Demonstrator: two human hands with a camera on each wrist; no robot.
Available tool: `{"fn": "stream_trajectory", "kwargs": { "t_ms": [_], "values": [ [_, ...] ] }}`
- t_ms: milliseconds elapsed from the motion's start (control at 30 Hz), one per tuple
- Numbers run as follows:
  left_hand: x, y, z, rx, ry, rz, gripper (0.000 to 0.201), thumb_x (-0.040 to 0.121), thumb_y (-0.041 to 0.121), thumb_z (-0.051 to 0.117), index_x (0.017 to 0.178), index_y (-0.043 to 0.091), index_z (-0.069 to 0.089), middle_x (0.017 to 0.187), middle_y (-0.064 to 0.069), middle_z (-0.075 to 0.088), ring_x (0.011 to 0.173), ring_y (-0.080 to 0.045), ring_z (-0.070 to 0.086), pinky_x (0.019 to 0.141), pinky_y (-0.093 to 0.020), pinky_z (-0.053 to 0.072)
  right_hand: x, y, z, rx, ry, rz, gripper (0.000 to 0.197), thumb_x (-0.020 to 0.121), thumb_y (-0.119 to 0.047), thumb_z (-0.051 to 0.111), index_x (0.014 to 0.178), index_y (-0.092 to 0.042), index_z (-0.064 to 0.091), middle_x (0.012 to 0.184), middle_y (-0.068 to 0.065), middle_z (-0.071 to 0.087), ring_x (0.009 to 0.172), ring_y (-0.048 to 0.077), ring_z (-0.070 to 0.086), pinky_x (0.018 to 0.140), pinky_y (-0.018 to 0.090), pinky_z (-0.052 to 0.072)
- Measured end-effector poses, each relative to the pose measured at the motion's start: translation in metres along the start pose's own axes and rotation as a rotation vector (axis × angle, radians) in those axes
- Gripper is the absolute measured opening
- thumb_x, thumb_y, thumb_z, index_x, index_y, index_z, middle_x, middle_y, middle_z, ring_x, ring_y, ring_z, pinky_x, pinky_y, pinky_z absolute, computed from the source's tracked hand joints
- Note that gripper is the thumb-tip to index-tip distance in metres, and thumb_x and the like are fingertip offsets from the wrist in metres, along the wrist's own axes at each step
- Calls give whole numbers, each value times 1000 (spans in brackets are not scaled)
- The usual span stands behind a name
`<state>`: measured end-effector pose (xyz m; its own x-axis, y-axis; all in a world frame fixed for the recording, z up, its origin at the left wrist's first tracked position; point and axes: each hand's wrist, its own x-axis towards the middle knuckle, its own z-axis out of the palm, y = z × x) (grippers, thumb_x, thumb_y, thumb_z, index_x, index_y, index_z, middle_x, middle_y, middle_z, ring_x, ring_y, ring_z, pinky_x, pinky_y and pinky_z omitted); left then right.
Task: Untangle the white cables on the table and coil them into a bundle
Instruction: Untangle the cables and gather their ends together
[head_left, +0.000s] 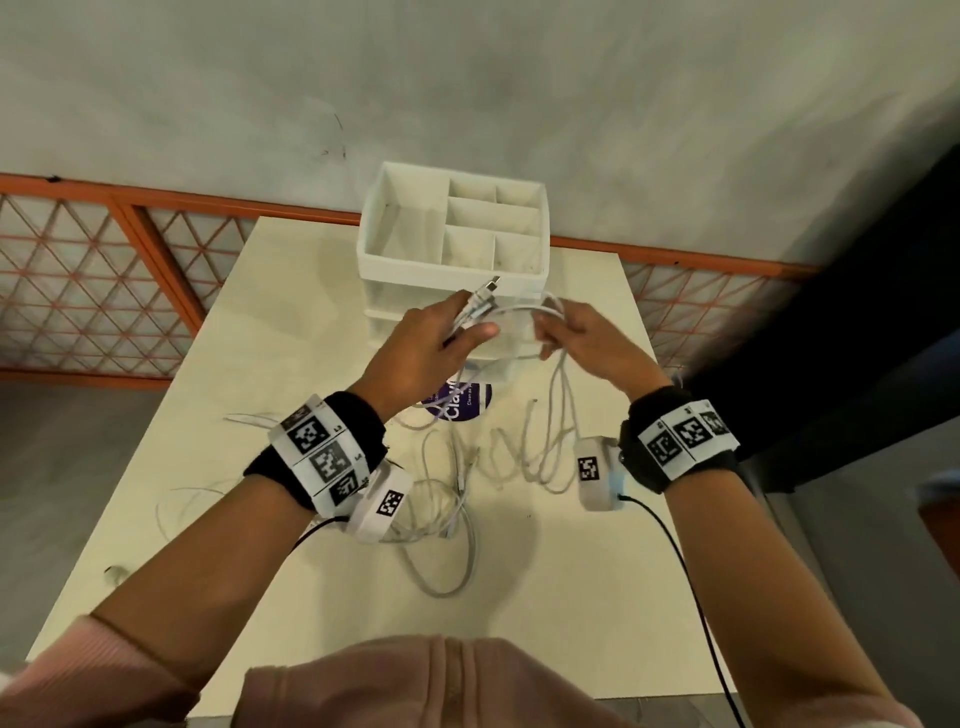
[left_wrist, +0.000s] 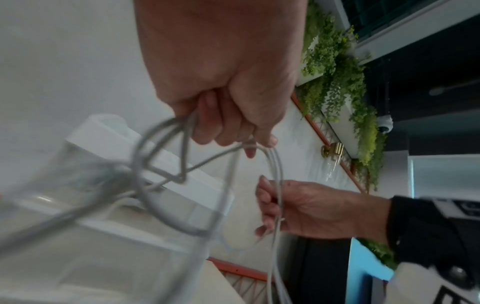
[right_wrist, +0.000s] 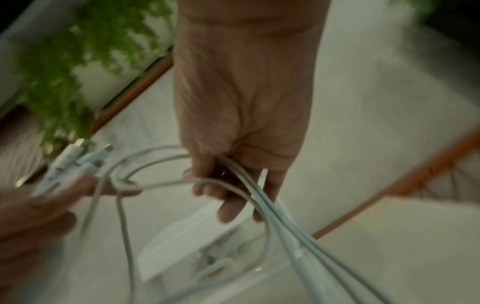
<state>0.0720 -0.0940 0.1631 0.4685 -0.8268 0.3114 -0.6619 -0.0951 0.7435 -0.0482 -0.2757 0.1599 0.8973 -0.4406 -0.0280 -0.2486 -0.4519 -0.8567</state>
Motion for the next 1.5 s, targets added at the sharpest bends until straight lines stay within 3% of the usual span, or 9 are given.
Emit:
{"fn": "stream_trajectory", "kwargs": {
  "t_ms": [267,467,633,767,900,1033,1267,1367,1500],
  "values": [
    [-20,-32,-34,-35,103,-120,27,92,33,57,87,9,68,49,10,50,49,-3,49,52,-8,36,12,19,-54,-140,527,32,24,94,2,39,92,-16,55,76,-12,53,56,-14,53,56,11,38],
    [-35,-45,-41,-264,149,-282,47,88,45,58,58,23,30,49,10,26,45,-8,23,47,-24,25,-17,69,-32,-641,-43,389,27,75,-9,74,72,-28,56,91,2,65,97,27,62,91,41,46],
    [-44,-40,-35,-674,80,-397,47,97,43,43,64,22,17,53,8,14,45,-10,11,45,-26,10,-42,79,4,-856,-536,608,42,77,-2,71,117,-12,60,125,5,58,122,26,53,95,33,44],
    [-41,-37,-31,-909,48,-493,37,100,33,30,65,20,24,45,12,22,40,-6,14,40,-19,13,-29,62,24,-856,-418,533,57,81,3,53,135,-13,45,140,8,47,127,29,47,101,37,41],
    [-35,-34,-28,-948,78,-465,36,100,24,27,64,20,27,45,12,27,41,-6,21,42,-18,26,-9,29,55,-467,-352,178,33,81,5,56,110,-8,63,108,7,61,97,17,57,84,25,44],
    [-21,-32,-25,-966,102,-484,38,102,24,27,65,19,27,45,11,31,41,-6,26,49,-20,31,-9,8,99,-226,-692,146,20,85,-6,64,104,-9,70,87,2,70,73,-1,64,68,12,49],
    [-28,-41,-15,-990,58,-492,37,102,24,27,66,18,27,47,11,32,43,-5,27,48,-17,33,-16,53,169,-546,-719,145,34,95,-18,52,127,-5,58,123,16,60,114,28,56,83,20,38],
    [-36,-47,-14,-962,67,-480,32,99,25,32,69,19,27,49,12,31,45,-6,25,48,-18,31,-18,62,171,-288,-513,114,24,86,-11,66,107,0,70,95,4,66,85,17,63,67,6,38],
    [-37,-52,-17,-882,113,-443,23,88,32,44,72,22,31,51,12,29,48,-7,23,52,-21,25,-13,47,153,-16,-585,98,18,83,7,62,94,-7,64,88,7,63,75,21,63,70,24,48]
  ]
}}
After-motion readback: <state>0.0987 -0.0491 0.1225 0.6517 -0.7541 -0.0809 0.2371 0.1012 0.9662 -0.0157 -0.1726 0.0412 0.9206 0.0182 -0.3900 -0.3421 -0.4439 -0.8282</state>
